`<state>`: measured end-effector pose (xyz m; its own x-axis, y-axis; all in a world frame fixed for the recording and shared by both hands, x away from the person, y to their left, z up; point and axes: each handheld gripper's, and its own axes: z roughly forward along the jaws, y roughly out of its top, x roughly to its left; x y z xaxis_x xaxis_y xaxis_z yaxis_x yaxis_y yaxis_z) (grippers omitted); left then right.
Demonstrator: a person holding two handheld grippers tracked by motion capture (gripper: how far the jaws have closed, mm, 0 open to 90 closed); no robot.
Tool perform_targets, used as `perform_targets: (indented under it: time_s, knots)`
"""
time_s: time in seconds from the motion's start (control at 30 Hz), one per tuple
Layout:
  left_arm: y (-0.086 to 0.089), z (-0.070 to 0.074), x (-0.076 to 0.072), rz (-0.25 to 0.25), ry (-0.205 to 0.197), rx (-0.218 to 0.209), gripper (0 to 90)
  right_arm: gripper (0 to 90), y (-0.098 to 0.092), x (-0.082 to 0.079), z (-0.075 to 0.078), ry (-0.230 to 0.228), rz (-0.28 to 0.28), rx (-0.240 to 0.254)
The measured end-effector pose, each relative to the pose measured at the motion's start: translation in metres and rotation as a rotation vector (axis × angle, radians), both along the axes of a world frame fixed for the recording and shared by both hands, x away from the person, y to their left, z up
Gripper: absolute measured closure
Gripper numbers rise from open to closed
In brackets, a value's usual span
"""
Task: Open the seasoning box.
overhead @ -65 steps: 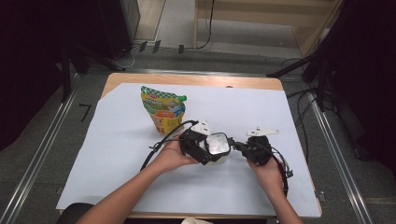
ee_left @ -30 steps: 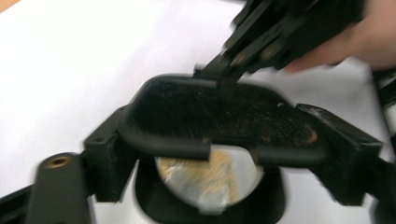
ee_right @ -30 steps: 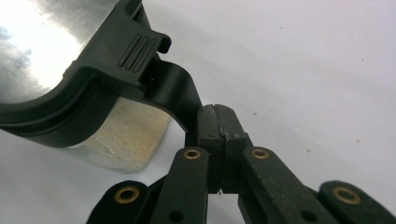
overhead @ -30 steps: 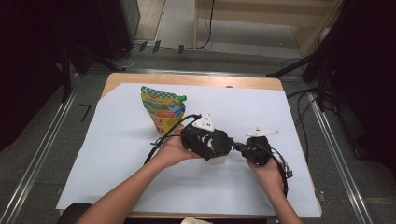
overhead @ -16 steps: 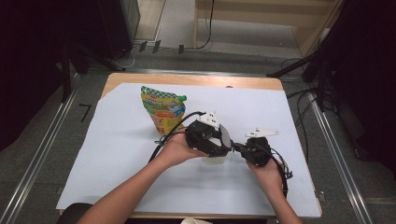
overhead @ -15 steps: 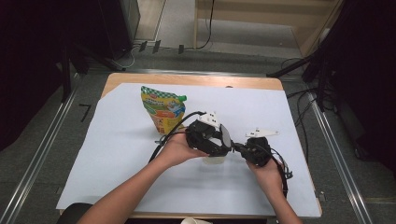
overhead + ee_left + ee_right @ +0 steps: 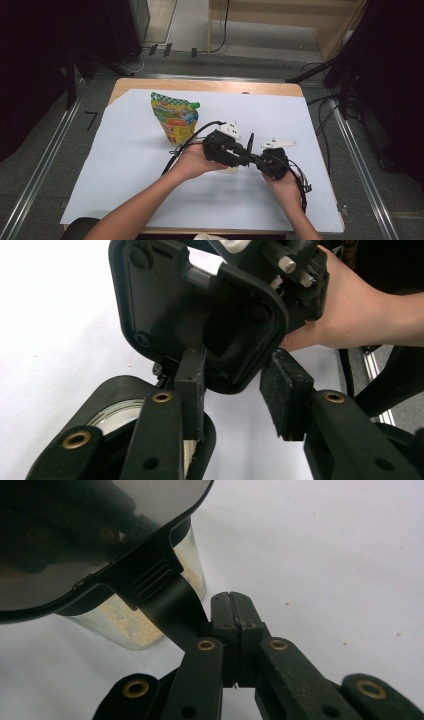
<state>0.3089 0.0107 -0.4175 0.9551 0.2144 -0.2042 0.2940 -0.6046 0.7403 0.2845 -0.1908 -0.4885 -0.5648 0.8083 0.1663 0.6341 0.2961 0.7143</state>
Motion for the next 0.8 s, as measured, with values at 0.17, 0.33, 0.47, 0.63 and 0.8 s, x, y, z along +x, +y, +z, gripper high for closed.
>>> perform_targets:
  time_s: [0.17, 0.33, 0.47, 0.63, 0.8]
  knots:
    - [-0.002, -0.002, 0.001, -0.022, 0.012, 0.001, 70.0, 90.0, 0.0, 0.0, 0.0, 0.001, -0.007, -0.001]
    - [-0.002, -0.004, 0.002, -0.04, 0.033, -0.007, 76.4, 90.0, -0.001, 0.0, 0.0, 0.001, -0.013, 0.001]
    - [-0.004, -0.005, 0.002, -0.058, 0.043, -0.011, 83.9, 90.0, 0.0, 0.0, 0.0, -0.003, -0.015, -0.002]
    - [0.0, -0.004, 0.004, -0.045, 0.054, -0.018, 80.4, 90.0, 0.0, -0.001, 0.001, 0.003, 0.002, 0.008]
    - [0.012, 0.002, 0.007, -0.037, 0.073, -0.034, 73.7, 90.0, -0.005, -0.005, 0.006, -0.007, 0.009, 0.042]
